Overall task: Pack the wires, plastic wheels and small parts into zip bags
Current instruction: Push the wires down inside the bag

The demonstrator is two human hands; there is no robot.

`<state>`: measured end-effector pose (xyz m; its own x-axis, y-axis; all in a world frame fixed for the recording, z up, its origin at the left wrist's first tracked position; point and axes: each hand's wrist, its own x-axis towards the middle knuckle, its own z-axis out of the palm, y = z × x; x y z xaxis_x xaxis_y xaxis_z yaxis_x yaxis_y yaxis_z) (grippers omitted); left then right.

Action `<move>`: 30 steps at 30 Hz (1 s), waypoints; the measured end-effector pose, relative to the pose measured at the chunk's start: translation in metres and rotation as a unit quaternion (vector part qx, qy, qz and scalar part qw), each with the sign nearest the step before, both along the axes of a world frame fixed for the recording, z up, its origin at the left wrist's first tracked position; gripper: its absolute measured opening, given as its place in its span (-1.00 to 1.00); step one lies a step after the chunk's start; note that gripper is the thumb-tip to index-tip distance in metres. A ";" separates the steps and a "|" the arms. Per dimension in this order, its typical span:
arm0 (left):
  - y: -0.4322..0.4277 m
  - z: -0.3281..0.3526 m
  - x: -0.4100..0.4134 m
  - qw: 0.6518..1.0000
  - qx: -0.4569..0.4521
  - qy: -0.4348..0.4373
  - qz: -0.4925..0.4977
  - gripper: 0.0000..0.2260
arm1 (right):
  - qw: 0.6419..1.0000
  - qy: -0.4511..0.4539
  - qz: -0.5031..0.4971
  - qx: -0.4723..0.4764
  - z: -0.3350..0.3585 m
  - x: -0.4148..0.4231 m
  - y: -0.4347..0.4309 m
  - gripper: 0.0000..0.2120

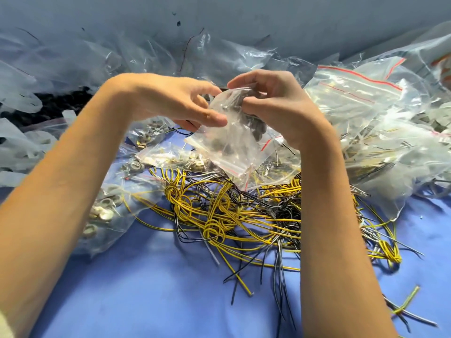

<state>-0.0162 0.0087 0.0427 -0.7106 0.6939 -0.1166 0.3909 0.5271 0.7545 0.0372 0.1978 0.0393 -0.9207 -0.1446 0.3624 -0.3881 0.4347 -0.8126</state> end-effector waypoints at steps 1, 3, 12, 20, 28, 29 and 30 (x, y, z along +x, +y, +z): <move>-0.001 -0.002 -0.001 1.000 -0.012 0.000 -0.009 -0.24 | 1.000 0.004 -0.008 -0.003 0.000 0.000 -0.001 -0.68; -0.001 -0.005 0.002 0.998 -0.023 -0.008 -0.050 -0.31 | 1.000 0.010 -0.017 -0.019 0.000 0.000 -0.002 -0.68; -0.007 0.000 -0.001 0.988 0.096 -0.028 -0.122 -0.42 | 0.995 0.005 0.005 -0.099 0.003 -0.001 0.001 -0.62; -0.016 -0.003 -0.016 0.981 -0.115 0.125 0.094 -0.45 | 0.995 -0.047 -0.085 0.002 -0.009 -0.012 0.012 -0.42; -0.008 0.000 -0.017 0.981 -0.028 0.118 0.151 -0.42 | 0.969 -0.037 -0.212 -0.125 -0.008 -0.021 0.025 -0.82; -0.005 -0.001 -0.015 0.983 -0.012 0.103 0.149 -0.40 | 0.964 -0.036 -0.221 -0.146 -0.007 -0.021 0.025 -0.80; -0.002 -0.002 -0.015 0.984 -0.001 0.097 0.150 -0.38 | 0.960 -0.039 -0.222 -0.168 -0.005 -0.020 0.025 -0.77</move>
